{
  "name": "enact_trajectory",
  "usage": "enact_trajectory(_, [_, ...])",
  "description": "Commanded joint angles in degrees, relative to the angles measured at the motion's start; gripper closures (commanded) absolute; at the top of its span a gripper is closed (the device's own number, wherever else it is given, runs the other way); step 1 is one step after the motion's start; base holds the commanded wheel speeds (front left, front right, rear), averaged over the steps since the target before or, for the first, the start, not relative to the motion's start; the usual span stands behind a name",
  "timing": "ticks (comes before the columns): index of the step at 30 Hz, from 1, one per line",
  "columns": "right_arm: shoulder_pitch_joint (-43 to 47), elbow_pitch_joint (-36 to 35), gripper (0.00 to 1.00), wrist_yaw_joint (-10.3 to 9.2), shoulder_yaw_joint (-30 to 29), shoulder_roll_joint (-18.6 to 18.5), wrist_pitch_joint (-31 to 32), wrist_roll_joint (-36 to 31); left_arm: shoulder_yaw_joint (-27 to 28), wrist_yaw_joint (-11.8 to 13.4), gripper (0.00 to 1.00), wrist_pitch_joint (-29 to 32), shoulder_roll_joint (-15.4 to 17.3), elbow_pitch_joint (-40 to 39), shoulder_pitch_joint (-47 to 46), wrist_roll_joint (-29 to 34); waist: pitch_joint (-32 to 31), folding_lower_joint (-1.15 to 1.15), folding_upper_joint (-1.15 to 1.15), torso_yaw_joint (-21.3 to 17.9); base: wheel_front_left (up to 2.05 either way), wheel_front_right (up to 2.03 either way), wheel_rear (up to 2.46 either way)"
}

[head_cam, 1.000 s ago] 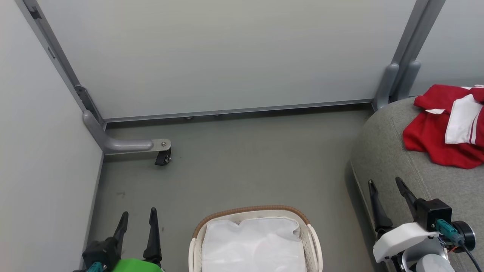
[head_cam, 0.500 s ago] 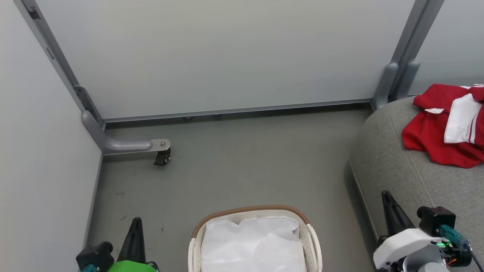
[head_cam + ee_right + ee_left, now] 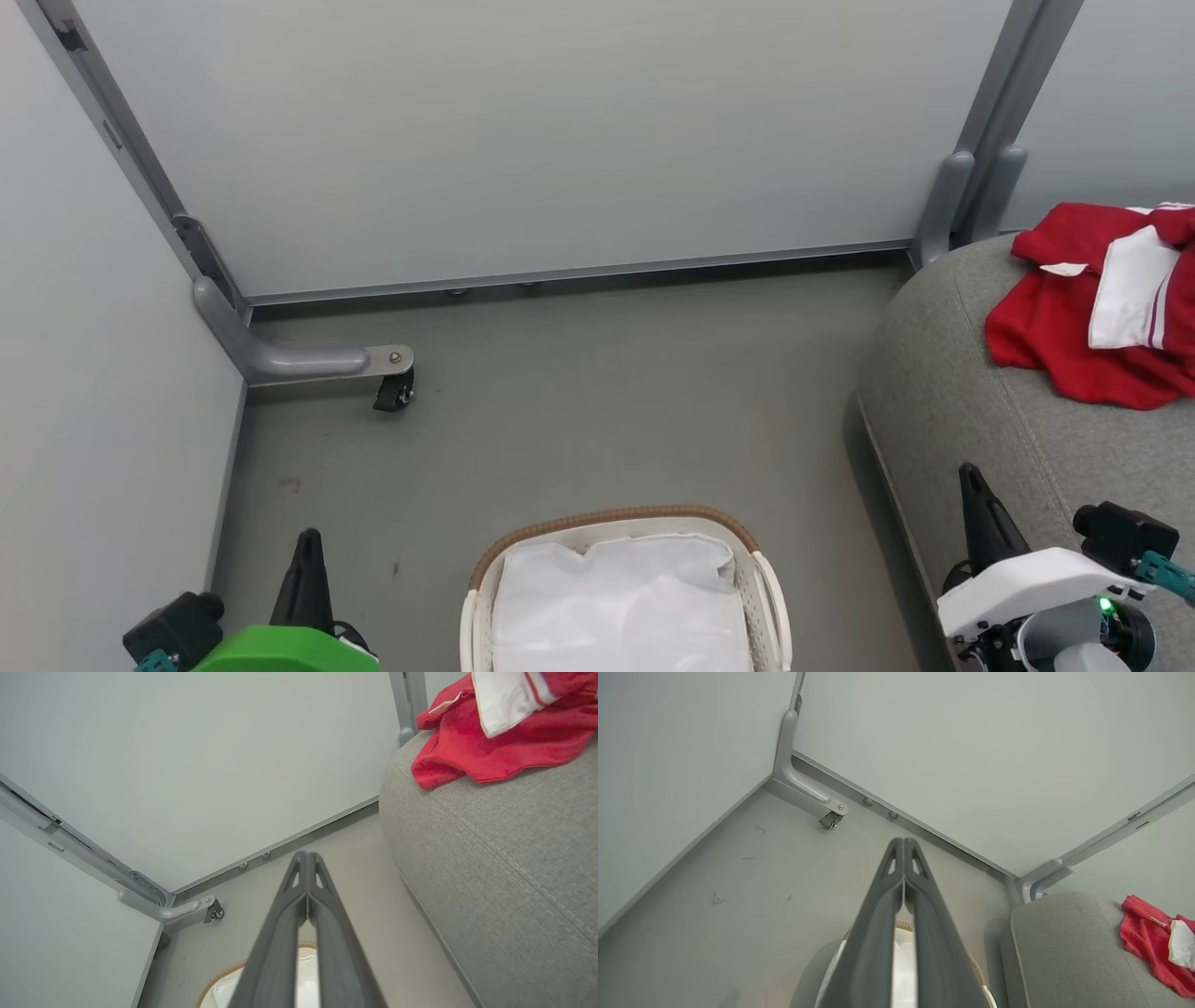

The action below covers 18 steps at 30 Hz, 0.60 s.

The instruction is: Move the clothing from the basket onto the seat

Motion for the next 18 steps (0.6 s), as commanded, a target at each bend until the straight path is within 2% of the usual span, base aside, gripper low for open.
enact_trajectory(1, [-1.10,-1.17,1.00,-0.02,-0.23,-0.43,0.42,2.39,0.47,-0.27,1.00,0.40,0.12,-1.01,-2.01,-1.94,0.01,0.00,0.00,-0.05,0.00,0.00,0.00])
enact_trajectory(18, [-1.51,-2.33,1.00,-0.03,-0.79,-0.55,3.99,16.79,2.53,-0.76,1.00,4.02,0.14,-2.11,-3.45,-14.47,0.11,0.00,0.00,-0.70,0.00,0.00,0.00])
